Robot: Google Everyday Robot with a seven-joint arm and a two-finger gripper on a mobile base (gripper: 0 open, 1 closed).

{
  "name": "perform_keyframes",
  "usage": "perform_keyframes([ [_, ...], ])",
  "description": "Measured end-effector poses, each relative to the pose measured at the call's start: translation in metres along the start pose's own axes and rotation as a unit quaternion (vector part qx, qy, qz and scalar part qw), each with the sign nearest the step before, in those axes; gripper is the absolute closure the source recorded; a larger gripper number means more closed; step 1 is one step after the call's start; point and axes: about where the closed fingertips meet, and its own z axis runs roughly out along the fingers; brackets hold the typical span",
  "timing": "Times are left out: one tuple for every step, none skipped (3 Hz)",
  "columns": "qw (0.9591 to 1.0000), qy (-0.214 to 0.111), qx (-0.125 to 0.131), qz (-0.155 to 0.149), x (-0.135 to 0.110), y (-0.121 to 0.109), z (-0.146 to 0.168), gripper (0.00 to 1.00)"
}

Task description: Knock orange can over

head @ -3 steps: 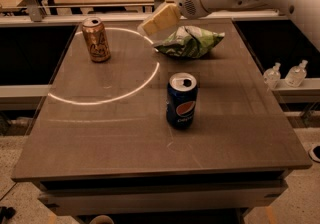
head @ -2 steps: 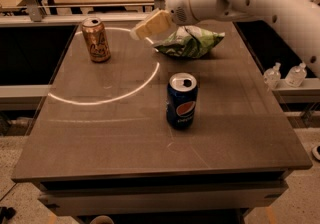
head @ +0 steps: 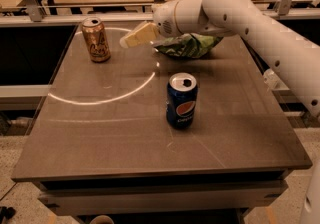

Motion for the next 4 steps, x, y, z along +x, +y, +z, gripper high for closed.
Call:
perform_keyframes([
  [0.9997, -0.010, -0.023, 0.007, 0.004, 0.011, 0.021, 0.00],
  [0.9984, -0.023, -0.051, 0.011, 0.001, 0.026, 0.042, 0.00],
  [0.9957, -0.038, -0.084, 0.008, -0.006, 0.045, 0.065, 0.00],
  [0.9930, -0.051, -0.106, 0.008, -0.010, 0.059, 0.084, 0.00],
])
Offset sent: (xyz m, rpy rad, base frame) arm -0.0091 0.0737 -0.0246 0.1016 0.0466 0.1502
